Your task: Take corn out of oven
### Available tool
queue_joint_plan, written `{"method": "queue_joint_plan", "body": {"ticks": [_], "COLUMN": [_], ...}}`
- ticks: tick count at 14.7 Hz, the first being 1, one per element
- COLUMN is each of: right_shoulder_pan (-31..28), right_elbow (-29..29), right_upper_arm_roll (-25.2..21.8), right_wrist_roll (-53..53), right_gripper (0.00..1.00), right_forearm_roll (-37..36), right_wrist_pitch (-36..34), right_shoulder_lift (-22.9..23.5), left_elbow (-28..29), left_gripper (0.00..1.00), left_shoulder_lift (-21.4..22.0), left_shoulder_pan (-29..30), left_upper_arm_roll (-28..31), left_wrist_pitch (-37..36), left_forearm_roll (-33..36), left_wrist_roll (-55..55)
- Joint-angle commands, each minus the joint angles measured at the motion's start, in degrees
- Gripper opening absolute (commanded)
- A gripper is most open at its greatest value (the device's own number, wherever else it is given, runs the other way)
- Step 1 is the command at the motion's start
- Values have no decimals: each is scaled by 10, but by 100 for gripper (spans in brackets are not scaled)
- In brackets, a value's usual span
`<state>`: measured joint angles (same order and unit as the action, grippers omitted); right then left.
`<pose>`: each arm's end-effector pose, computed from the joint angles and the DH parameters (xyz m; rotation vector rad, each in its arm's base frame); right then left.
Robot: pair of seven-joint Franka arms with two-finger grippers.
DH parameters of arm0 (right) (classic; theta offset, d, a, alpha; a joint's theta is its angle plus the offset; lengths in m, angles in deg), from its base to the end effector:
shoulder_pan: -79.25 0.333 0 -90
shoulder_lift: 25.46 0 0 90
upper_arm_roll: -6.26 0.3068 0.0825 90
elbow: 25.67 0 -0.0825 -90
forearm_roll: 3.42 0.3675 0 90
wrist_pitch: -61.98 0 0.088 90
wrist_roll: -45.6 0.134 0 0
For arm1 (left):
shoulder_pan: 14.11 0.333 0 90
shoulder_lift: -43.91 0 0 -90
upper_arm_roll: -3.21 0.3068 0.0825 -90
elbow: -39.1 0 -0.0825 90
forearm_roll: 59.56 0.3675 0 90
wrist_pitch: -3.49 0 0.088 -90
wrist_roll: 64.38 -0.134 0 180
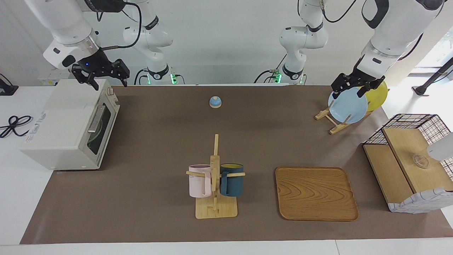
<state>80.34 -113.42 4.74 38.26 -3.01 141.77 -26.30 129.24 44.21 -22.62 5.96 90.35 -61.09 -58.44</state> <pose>0.5112 -0.0029 0.5993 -3.1140 -0.1893 0.1929 0.5260 -0.0567 0.5854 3.1189 0.0037 -0.0850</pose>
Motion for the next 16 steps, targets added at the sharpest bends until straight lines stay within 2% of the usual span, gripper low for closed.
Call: {"method": "queue_joint_plan", "body": {"ticks": [1,15,16], "right_shoulder_pan": [-4,-18,-18], "right_elbow": [10,-21,-30], "right_upper_arm_roll": [2,0,-1], "right_wrist_roll": [8,16,15], "right_gripper": [100,100,93], "right_forearm_roll": [2,-1,-1], "right_wrist_pitch": [4,22,35], "right_shoulder_lift": [7,-4,-7], "left_elbow": [5,5,5], "left_gripper": [100,100,100], "left_shoulder_lift": [5,5,5], "left_shoulder_pan": [7,7,7], "left_upper_arm_roll": [-3,-3,-3], "left_wrist_pitch": [-7,-7,-7], "left_forearm_roll": [-6,-6,-6], "left_wrist_roll": [-3,-3,-3]}}
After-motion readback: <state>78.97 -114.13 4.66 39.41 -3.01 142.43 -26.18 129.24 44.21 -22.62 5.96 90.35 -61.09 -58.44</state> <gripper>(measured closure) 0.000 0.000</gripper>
